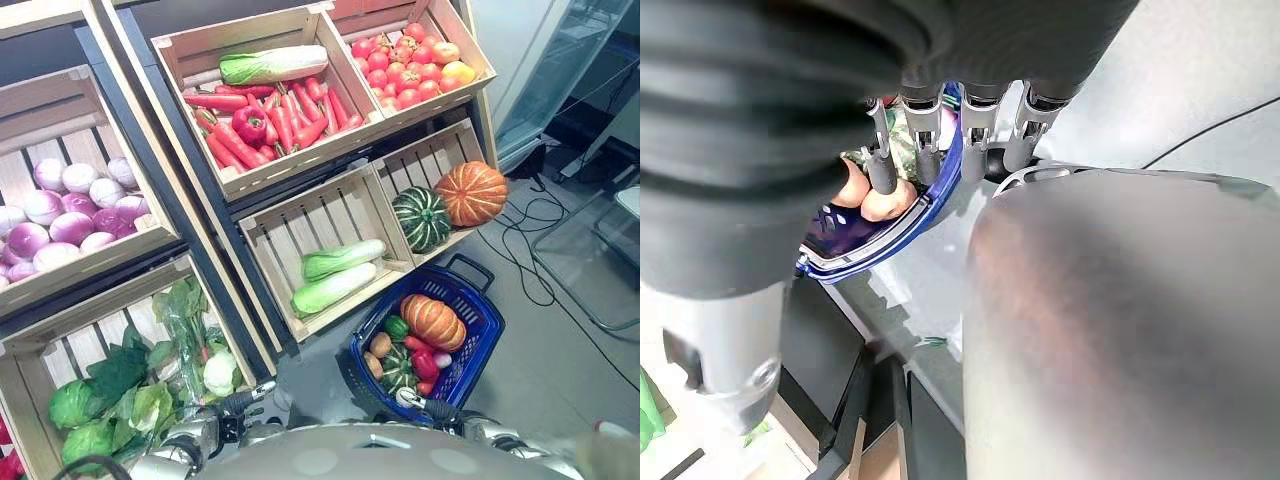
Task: Pick up fruits and vegetables into the basket
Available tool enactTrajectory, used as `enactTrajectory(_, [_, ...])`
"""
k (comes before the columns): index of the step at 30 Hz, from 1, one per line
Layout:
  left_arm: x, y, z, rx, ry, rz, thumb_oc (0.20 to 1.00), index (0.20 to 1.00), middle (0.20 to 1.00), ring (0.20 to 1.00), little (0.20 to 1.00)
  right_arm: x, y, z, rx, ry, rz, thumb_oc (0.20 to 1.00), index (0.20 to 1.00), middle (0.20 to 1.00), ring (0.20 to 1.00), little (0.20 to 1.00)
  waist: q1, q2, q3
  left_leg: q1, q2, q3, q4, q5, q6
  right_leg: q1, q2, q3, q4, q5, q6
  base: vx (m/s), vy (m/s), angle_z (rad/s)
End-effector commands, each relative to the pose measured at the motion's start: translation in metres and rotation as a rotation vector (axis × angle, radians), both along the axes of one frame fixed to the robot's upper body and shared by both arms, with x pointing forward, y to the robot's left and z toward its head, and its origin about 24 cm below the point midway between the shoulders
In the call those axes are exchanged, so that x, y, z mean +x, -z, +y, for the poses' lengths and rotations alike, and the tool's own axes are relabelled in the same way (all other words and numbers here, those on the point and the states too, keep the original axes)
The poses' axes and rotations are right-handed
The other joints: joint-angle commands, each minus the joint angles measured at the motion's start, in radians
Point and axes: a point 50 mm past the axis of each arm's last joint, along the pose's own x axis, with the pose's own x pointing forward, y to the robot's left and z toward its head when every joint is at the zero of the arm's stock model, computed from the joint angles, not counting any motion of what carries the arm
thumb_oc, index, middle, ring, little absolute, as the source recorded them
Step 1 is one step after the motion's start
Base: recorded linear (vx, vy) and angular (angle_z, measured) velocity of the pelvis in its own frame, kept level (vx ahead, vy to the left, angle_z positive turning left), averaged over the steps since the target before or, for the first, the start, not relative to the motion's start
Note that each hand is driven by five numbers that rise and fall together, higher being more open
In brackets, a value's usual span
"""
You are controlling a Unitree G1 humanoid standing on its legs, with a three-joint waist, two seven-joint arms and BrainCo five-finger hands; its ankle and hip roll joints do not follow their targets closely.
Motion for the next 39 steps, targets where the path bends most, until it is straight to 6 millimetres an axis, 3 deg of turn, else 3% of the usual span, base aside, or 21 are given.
enactTrajectory(1, [0.009,0.001,-0.017,-0.041,0.05,0.0,1.0,1.0,1.0,1.0,1.0,-0.013,0.006,0.02,0.064,-0.041,0.105,1.0,1.0,1.0,1.0,1.0,0.013,-0.041,0.045,0.004,-0.035,0.02,0.025,-0.121,0.053,-0.001,-0.053,0.009,0.053,-0.052,0.061,-0.18,-0.052,0.28])
enactTrajectory(17, [0.012,0.0,-0.019,-0.034,0.112,-0.04,1.0,1.0,1.0,1.0,1.0,-0.01,0.006,0.022,0.053,-0.065,0.081,1.0,1.0,1.0,1.0,1.0,0.013,-0.045,0.045,0.005,-0.033,0.02,0.023,-0.12,0.052,-0.001,-0.05,0.015,0.051,-0.052,0.062,0.0,0.0,0.0])
enactTrajectory(21, [0.024,-0.004,-0.02,-0.004,0.178,-0.126,1.0,1.0,1.0,1.0,1.0,0.001,0.005,0.019,0.008,-0.117,0.005,1.0,1.0,1.0,1.0,1.0,0.012,-0.045,0.048,0.003,-0.031,0.019,0.025,-0.12,0.051,-0.006,-0.05,0.018,0.055,-0.053,0.063,0.0,0.0,0.0])
enactTrajectory(25, [0.052,-0.016,-0.022,0.061,0.256,-0.319,1.0,1.0,1.0,1.0,1.0,0.02,0.0,0.016,-0.014,-0.138,-0.108,1.0,1.0,1.0,1.0,1.0,0.01,-0.043,0.051,0.0,-0.028,0.017,0.028,-0.12,0.048,-0.01,-0.05,0.022,0.059,-0.053,0.066,0.0,0.0,0.0])
enactTrajectory(28, [0.091,-0.041,-0.02,0.116,0.238,-0.551,1.0,1.0,1.0,1.0,1.0,0.049,-0.012,0.011,-0.038,-0.161,-0.284,1.0,1.0,1.0,1.0,1.0,0.006,-0.04,0.059,-0.003,-0.024,0.015,0.026,-0.118,0.047,-0.016,-0.05,0.029,0.062,-0.052,0.067,0.0,0.0,0.0])
enactTrajectory(34, [0.119,-0.083,-0.011,0.233,0.272,-0.922,1.0,1.0,1.0,1.0,1.0,0.098,-0.044,0.004,-0.092,-0.109,-0.627,1.0,1.0,1.0,1.0,1.0,0.017,-0.025,0.081,-0.025,-0.025,0.006,0.039,-0.114,0.052,-0.034,-0.051,0.023,0.08,-0.057,0.058,0.0,-0.008,0.01])
enactTrajectory(36, [0.133,-0.118,-0.005,0.426,0.356,-1.102,1.0,1.0,1.0,1.0,1.0,0.118,-0.069,0.01,-0.115,-0.085,-0.764,1.0,1.0,1.0,1.0,1.0,0.015,-0.028,0.101,-0.034,-0.019,0.008,0.049,-0.113,0.048,-0.045,-0.053,0.02,0.099,-0.065,0.056,-0.02,-0.062,0.13])
enactTrajectory(39, [0.14,-0.163,0.007,0.499,0.348,-1.28,1.0,1.0,1.0,1.0,1.0,0.13,-0.102,0.012,-0.153,-0.051,-0.934,1.0,1.0,1.0,1.0,1.0,0.007,-0.03,0.124,-0.045,-0.011,0.003,0.061,-0.112,0.048,-0.059,-0.055,0.021,0.124,-0.074,0.051,-0.01,-0.08,0.14])
